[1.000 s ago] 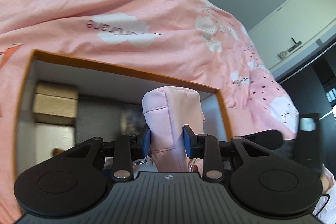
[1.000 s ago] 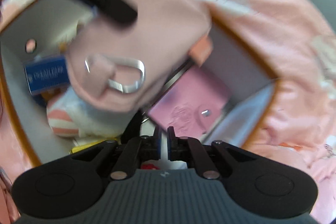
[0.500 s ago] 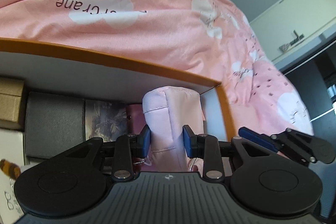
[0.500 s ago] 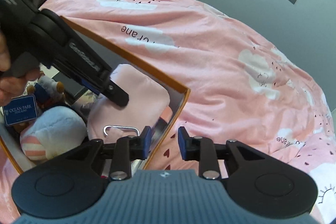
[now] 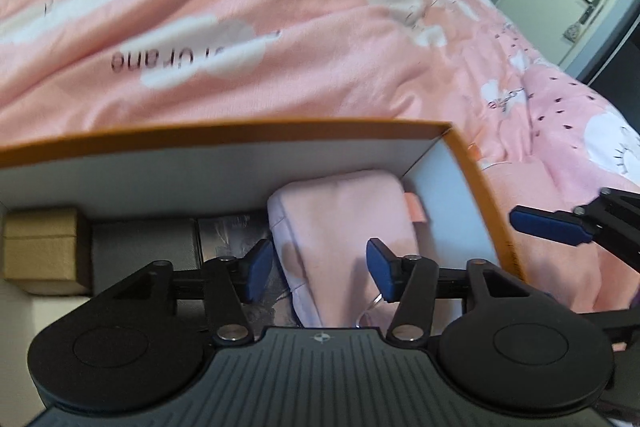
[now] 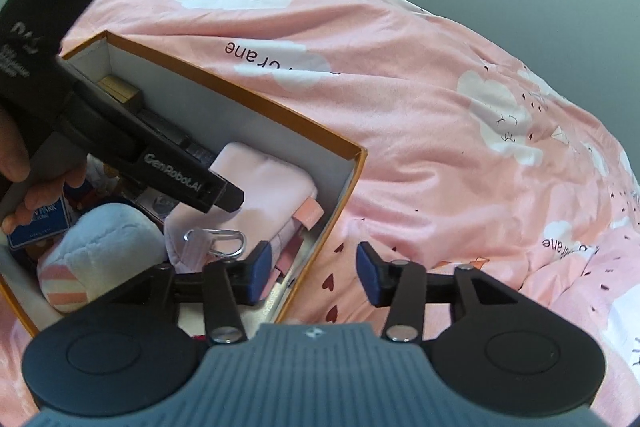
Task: Organize objects
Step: 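Open the left gripper to release the pink pouch into the box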
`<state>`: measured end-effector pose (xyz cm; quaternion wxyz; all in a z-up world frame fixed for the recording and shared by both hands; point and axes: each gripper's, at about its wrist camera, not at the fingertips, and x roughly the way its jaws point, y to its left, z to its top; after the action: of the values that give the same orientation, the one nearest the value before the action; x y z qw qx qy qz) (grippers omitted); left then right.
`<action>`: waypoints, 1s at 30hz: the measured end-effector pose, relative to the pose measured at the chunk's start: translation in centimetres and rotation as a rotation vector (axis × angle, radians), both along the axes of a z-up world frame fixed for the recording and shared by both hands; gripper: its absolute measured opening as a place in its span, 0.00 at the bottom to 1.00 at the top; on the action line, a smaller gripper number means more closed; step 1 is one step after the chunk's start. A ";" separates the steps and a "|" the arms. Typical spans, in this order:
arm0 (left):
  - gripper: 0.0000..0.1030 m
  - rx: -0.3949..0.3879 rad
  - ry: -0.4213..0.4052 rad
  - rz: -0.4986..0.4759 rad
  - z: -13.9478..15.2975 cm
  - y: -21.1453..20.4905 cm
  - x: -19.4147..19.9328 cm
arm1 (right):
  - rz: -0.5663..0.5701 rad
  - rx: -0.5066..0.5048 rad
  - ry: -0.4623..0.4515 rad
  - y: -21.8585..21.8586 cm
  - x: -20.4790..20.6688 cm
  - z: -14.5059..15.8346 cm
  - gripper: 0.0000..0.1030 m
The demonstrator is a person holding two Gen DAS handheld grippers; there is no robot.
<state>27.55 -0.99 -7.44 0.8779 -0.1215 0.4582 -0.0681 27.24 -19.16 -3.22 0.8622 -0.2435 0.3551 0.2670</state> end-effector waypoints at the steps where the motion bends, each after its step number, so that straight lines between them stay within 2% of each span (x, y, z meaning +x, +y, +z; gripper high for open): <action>1: 0.64 0.009 -0.021 -0.009 0.6 -0.1 -0.4 | -0.003 0.010 0.003 -0.1 -0.2 0.1 0.57; 5: 0.69 0.083 -0.095 -0.025 3.2 -0.7 -2.5 | -0.012 0.040 -0.004 -0.2 -1.1 1.0 0.65; 6: 0.70 0.103 -0.115 -0.020 3.9 -0.8 -3.2 | -0.015 0.046 -0.006 -0.2 -1.3 1.3 0.69; 8: 0.77 0.141 -0.165 -0.009 5.2 -1.0 -4.7 | -0.025 0.067 -0.012 -0.3 -2.0 1.9 0.73; 10: 0.80 0.173 -0.215 0.004 6.4 -1.1 -6.2 | -0.033 0.094 -0.007 -0.4 -2.8 2.5 0.80; 14: 0.80 0.209 -0.282 0.034 8.5 -0.9 -8.8 | -0.055 0.153 0.007 -0.7 -4.5 3.5 0.83; 17: 0.80 0.210 -0.316 0.067 9.7 -0.4 -10.8 | -0.081 0.202 0.010 -0.9 -6.0 4.3 0.90; 19: 0.80 0.221 -0.347 0.089 10.2 -0.2 -12.2 | -0.103 0.242 0.008 -1.1 -7.0 4.9 0.96; 22: 0.81 0.240 -0.401 0.132 10.5 -0.1 -14.5 | -0.131 0.301 -0.011 -1.1 -8.8 5.9 0.99; 25: 0.87 0.252 -0.447 0.164 10.4 0.1 -16.6 | -0.147 0.348 -0.052 -0.9 -10.7 6.7 0.99; 30: 0.90 0.270 -0.487 0.242 9.8 0.9 -19.5 | -0.154 0.386 -0.150 -0.3 -13.9 7.5 0.99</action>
<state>8.08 -0.10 2.38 0.9719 -0.0377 0.2211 0.0713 13.31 -19.50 4.31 0.9346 -0.0651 0.2499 0.2445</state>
